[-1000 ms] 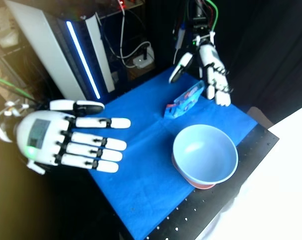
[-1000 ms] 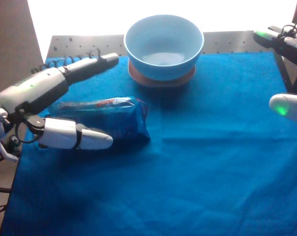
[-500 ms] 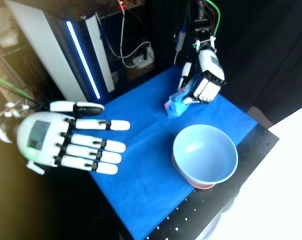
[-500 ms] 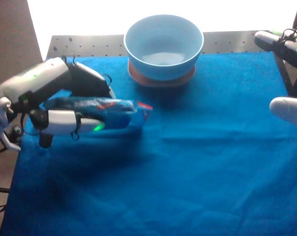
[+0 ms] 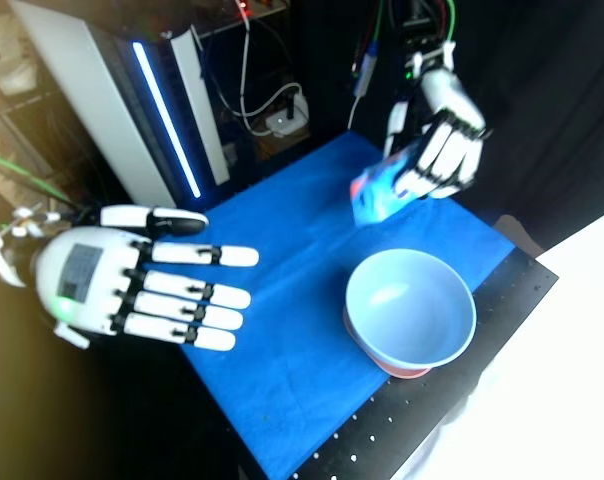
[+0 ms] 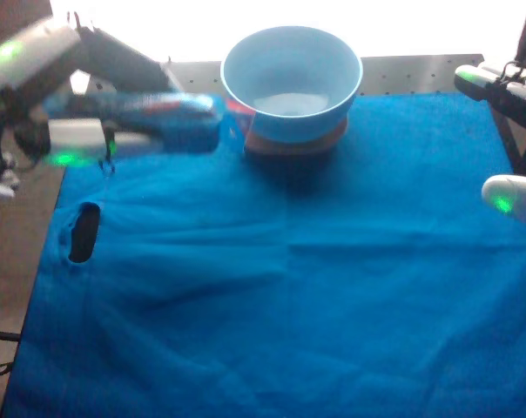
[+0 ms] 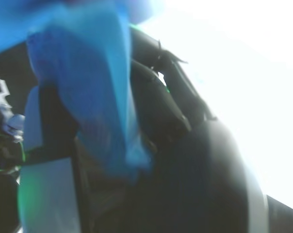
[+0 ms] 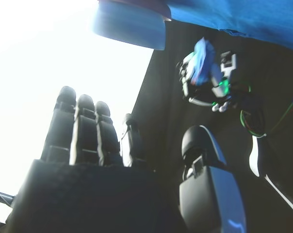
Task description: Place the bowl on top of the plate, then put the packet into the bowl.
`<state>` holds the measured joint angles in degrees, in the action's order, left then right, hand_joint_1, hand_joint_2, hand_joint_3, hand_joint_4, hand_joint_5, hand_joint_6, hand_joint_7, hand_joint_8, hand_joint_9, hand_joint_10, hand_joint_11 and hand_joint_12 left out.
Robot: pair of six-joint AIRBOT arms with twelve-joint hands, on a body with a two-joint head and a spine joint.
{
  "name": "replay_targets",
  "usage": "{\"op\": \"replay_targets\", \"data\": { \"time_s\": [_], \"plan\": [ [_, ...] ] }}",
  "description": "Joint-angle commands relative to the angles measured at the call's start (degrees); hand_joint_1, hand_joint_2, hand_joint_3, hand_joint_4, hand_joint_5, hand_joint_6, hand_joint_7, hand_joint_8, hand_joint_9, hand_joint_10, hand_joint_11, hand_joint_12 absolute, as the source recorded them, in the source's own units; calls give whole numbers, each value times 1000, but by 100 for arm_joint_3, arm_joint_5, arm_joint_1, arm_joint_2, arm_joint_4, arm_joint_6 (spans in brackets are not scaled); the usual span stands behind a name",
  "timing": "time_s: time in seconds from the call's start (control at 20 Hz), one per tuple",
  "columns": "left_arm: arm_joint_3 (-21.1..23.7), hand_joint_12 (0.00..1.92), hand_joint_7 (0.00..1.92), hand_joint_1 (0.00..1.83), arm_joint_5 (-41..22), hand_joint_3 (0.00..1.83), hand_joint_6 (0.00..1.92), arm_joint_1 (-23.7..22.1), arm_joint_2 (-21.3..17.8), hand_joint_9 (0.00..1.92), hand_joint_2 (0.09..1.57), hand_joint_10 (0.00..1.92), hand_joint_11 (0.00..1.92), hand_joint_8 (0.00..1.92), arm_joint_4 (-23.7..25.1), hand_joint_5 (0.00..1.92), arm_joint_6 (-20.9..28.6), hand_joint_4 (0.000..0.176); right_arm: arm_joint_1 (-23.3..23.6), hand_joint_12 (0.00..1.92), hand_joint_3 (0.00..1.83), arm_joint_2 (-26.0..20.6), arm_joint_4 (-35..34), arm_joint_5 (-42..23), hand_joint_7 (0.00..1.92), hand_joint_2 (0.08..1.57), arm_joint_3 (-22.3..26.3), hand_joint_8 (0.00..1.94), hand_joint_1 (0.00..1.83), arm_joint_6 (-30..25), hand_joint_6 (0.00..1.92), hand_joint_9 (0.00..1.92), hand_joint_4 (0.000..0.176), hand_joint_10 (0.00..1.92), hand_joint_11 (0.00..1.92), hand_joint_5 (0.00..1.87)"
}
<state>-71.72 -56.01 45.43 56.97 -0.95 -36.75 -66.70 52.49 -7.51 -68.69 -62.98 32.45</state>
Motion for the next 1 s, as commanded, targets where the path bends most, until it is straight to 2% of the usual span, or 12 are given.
{"op": "replay_targets", "data": {
  "time_s": [0.0,0.05,0.15,0.2,0.3,0.45,0.5,0.6,0.65,0.7,0.75,0.95],
  "plan": [
    [-42,1518,984,1362,-780,6,635,-151,-28,921,1103,1288,733,1083,-34,1033,3,0,7,80,6,-6,-117,-728,66,1247,4,5,119,-28,6,88,165,6,117,37],
    [-69,1472,1000,1376,-768,1,794,-273,-34,907,1107,1283,664,1003,-3,980,-27,0,0,81,10,-6,-120,-728,67,1256,4,5,126,-28,6,88,165,6,116,38],
    [-151,1565,1113,1386,-708,0,646,-510,-19,908,1075,1276,423,797,2,1087,-95,0,-9,81,12,-4,-122,-728,70,1267,3,5,123,-28,4,91,149,6,111,37],
    [-267,1730,1193,1293,-577,0,662,-712,61,1052,1046,1086,650,752,0,1105,-114,0,-10,77,9,-2,-129,-728,72,1270,2,4,152,-28,4,88,158,4,96,42],
    [-491,1585,1284,1291,-279,0,510,-1028,236,1297,1014,1146,1162,648,19,1179,-133,0,-25,74,5,3,-136,-728,71,1270,1,2,161,-28,2,81,165,2,81,41],
    [-945,1286,1332,1287,464,0,401,-1664,674,1263,995,721,1019,515,276,1255,-156,0,-44,81,5,19,-148,-728,67,1279,-9,3,150,-28,1,82,147,5,86,43],
    [-1076,1129,1328,1300,654,0,271,-1846,827,1317,989,620,1098,573,353,1303,-156,0,-45,83,2,27,-151,-728,78,1273,-16,7,151,-28,1,87,162,7,87,41],
    [-1290,1099,1341,1305,895,1,310,-1998,1104,1423,992,367,1140,541,379,1277,-156,0,-45,98,5,54,-160,-728,76,1288,-39,3,192,-28,0,101,138,8,104,40],
    [-1373,1096,1329,1397,979,0,193,-2052,1227,1331,982,691,1116,405,379,1287,-156,0,-45,106,2,66,-160,-727,72,1283,-57,0,187,-28,0,103,147,7,114,33],
    [-1502,1201,1359,1323,1082,1,212,-2118,1387,1337,984,650,1124,457,379,1318,-156,0,-45,101,1,86,-160,-727,68,1282,-81,0,189,-28,5,90,141,1,95,44],
    [-1643,1060,1271,1387,1173,4,484,-2185,1574,1185,1015,904,1007,453,378,1150,-154,0,-45,86,0,109,-161,-727,61,1276,-105,0,185,-28,4,62,137,0,53,46],
    [-1947,917,1293,1282,1426,0,676,-2304,1919,1370,1031,150,996,580,375,1087,-153,0,-44,4,0,189,-161,-727,78,1260,-163,5,181,-28,8,34,144,3,0,76]
  ]
}}
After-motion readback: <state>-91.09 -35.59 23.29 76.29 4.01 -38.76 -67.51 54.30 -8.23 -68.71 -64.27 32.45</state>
